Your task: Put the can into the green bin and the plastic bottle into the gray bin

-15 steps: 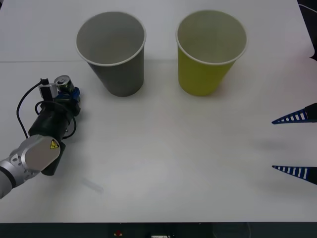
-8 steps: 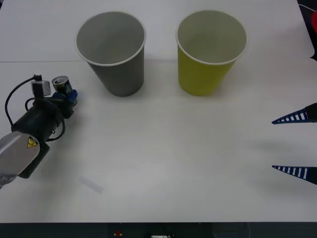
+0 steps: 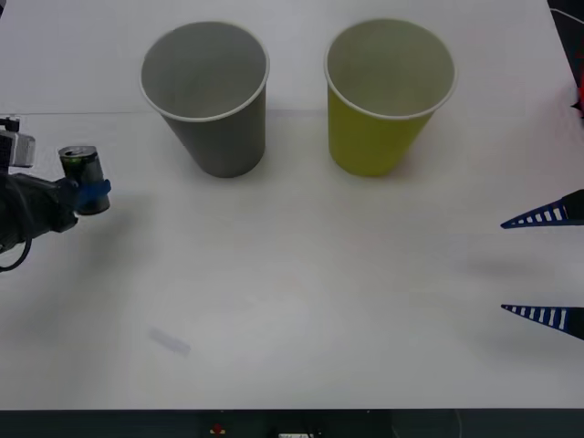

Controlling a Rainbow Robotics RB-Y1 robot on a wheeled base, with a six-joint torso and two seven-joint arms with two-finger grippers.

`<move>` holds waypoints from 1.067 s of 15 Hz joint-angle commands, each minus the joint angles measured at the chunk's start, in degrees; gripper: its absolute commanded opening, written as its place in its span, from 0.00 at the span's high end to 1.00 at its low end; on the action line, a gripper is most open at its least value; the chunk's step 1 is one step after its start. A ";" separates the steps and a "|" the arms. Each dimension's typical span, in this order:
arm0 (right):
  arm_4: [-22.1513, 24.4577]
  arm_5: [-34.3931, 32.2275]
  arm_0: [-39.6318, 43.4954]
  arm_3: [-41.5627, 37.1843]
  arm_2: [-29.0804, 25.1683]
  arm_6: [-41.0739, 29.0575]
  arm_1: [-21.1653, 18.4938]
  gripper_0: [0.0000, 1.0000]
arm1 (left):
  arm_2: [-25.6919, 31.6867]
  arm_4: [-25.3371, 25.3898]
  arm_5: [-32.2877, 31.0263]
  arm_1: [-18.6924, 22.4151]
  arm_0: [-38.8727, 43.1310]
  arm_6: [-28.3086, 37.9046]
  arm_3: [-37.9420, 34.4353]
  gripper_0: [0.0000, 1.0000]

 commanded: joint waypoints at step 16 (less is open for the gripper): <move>0.00 0.00 0.00 0.00 0.00 0.00 0.00 0.00 | 15.68 3.59 -36.36 1.41 2.94 20.14 -29.01 1.00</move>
